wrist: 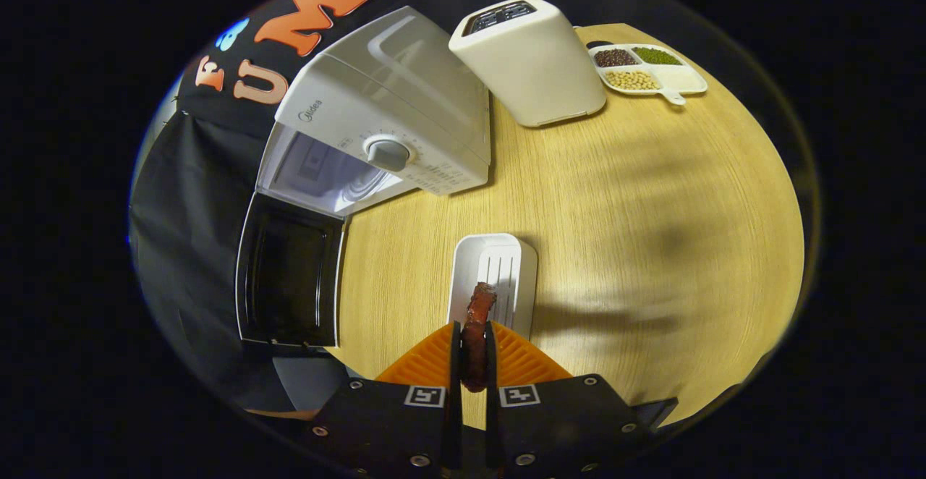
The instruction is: Open the microwave, put the food inside, and close the microwave door.
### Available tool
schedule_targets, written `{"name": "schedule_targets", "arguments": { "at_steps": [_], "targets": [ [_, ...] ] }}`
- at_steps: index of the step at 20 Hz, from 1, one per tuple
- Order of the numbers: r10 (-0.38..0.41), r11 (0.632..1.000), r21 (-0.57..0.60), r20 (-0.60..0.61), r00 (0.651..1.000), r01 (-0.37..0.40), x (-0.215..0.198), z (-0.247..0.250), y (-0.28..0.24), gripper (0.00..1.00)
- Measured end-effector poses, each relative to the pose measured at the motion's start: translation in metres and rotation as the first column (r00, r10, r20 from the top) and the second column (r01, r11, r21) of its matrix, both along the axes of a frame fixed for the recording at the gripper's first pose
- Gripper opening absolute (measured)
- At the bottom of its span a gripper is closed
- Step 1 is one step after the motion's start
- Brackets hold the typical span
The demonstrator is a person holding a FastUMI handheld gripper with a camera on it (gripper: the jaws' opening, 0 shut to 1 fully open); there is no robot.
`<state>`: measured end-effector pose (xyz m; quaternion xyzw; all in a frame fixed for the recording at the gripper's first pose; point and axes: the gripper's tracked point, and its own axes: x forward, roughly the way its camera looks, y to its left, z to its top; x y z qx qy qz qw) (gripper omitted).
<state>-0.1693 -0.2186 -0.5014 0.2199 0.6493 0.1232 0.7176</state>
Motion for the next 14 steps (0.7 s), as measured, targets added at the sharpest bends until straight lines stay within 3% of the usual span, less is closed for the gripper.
{"name": "schedule_targets", "arguments": {
  "at_steps": [6, 11, 14],
  "targets": [
    [-0.032, 0.984, -0.172, 0.088, 0.996, 0.047, -0.008, 0.023, 0.004, 0.13],
    [-0.163, 0.974, -0.13, 0.165, 0.973, 0.185, 0.002, 0.062, 0.039, 0.13],
    [-0.164, 0.972, -0.129, 0.217, 0.962, 0.194, 0.01, 0.079, 0.074, 0.13]
  ]
}}
